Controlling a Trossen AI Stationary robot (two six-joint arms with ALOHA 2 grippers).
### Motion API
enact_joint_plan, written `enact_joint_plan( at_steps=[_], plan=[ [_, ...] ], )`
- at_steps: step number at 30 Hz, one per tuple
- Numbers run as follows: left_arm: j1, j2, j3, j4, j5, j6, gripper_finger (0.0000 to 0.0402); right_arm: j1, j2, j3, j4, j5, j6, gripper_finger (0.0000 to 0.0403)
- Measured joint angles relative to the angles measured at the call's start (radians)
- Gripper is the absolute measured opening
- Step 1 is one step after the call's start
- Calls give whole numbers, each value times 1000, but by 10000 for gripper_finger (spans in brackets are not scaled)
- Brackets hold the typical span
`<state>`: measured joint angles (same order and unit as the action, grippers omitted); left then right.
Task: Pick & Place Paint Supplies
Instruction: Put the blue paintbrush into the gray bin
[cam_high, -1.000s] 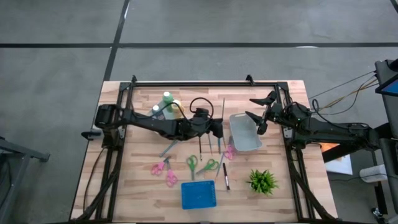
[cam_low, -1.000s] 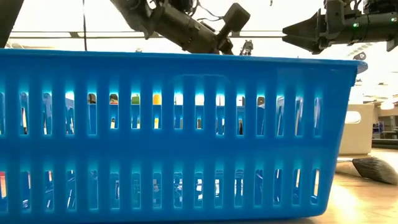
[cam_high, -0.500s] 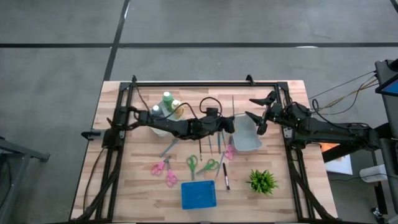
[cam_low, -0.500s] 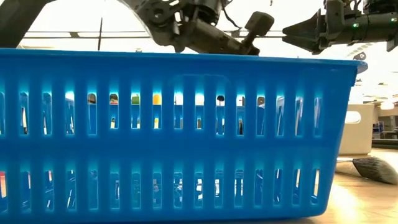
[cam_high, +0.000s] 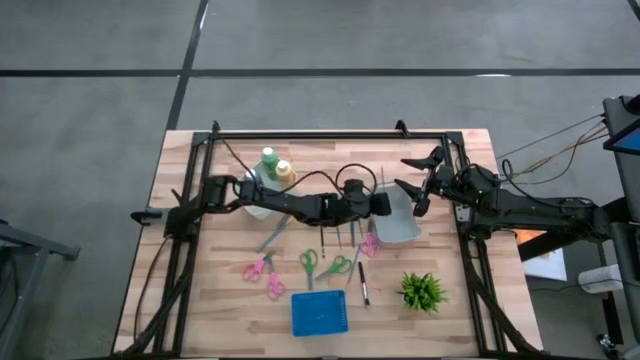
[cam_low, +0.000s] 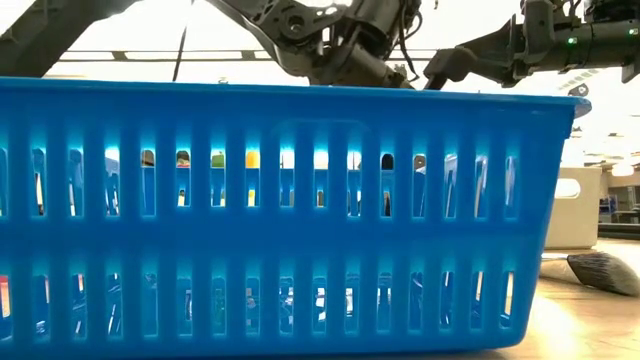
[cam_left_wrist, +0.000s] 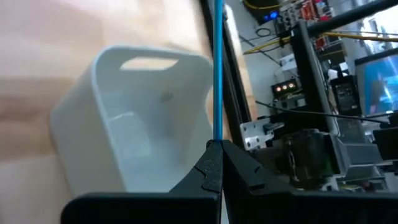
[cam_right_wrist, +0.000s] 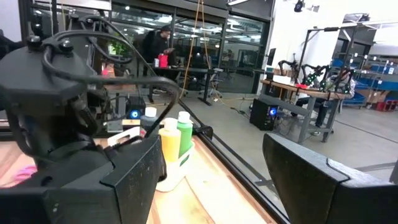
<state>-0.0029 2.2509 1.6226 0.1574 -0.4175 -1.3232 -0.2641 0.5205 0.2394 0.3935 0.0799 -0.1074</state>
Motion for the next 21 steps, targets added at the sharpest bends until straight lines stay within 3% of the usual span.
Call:
enact_joint_plan(
  at_steps=[11,21],
  plan=[
    [12,0,-9,-124,73,-201,0,0,0,0,0,0,2,278],
    [24,1,-10,-151,134,-256,0,0,0,0,0,0,1,278]
  ],
)
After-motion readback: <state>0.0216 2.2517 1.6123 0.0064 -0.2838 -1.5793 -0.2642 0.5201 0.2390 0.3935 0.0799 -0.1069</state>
